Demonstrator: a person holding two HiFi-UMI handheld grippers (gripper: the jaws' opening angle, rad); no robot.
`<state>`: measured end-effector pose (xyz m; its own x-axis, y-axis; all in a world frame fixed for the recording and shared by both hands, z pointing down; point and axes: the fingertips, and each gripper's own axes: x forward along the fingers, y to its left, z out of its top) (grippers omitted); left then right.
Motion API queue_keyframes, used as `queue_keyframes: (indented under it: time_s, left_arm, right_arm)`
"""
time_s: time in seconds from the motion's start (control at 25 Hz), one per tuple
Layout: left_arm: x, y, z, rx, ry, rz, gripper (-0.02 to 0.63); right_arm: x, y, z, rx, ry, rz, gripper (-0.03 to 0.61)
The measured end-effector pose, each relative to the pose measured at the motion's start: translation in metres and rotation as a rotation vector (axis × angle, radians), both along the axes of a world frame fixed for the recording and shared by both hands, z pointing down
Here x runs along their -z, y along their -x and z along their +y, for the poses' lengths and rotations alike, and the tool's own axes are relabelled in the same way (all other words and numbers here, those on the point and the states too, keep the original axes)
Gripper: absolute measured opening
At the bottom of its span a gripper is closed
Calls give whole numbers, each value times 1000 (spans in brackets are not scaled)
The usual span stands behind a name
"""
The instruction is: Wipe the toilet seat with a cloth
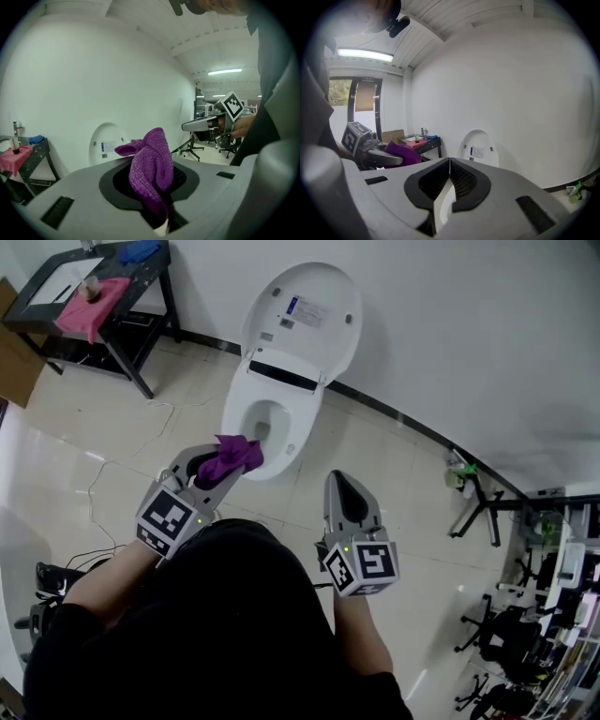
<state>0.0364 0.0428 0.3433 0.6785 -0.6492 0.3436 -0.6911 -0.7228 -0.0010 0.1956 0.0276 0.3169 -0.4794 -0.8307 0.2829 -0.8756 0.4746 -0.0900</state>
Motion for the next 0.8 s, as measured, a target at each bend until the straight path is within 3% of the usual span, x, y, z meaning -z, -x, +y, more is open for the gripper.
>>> queue_keyframes:
  time_s: [0.36, 0.8]
  left_arm:
    - [10, 28, -3, 89, -22, -7, 100]
    - [-3, 27, -7, 166, -4, -22, 100]
  right_arm:
    - [8, 27, -8, 72, -17, -10, 23]
    - [-16, 17, -18, 126, 30, -13, 38]
